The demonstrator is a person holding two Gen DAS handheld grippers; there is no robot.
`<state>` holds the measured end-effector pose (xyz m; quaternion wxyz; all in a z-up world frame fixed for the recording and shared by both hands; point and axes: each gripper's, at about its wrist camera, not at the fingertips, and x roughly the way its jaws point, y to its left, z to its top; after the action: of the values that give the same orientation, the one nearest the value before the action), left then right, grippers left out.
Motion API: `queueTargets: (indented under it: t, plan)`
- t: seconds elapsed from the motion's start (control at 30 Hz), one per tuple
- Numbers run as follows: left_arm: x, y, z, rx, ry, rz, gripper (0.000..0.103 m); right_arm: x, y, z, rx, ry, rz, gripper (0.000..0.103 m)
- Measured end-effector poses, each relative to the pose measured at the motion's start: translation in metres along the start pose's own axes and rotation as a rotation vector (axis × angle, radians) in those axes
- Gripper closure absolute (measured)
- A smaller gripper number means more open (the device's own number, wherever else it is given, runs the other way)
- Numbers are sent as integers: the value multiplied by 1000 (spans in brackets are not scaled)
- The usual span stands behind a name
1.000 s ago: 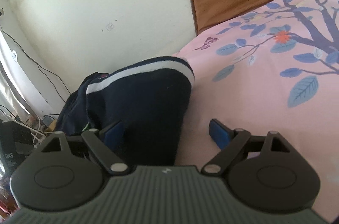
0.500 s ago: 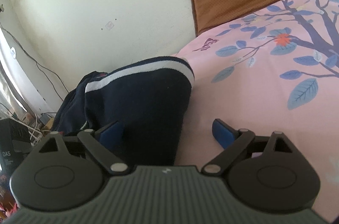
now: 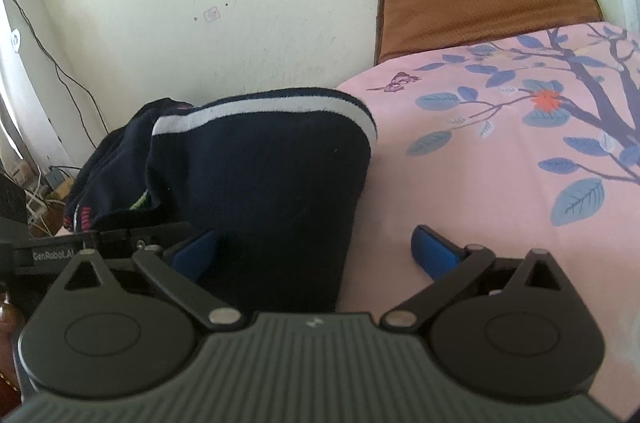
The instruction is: Fold small clothes
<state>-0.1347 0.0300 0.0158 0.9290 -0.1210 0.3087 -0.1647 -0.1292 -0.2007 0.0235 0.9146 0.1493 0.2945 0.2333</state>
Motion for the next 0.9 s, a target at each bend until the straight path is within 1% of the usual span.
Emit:
queueTargets:
  t: [0.33,0.6,0.9]
  plan:
    - [-3,4,-2,-17,-14,-9,0,0,-2,-1,22,-6,12,0]
    - [-10,13,-5,-29,-14,-74,0,5,2,1,19,-8,-12,0]
    - [-11,10,-7,-21,-13,-68,0,6,4,1,27,-14,-14,0]
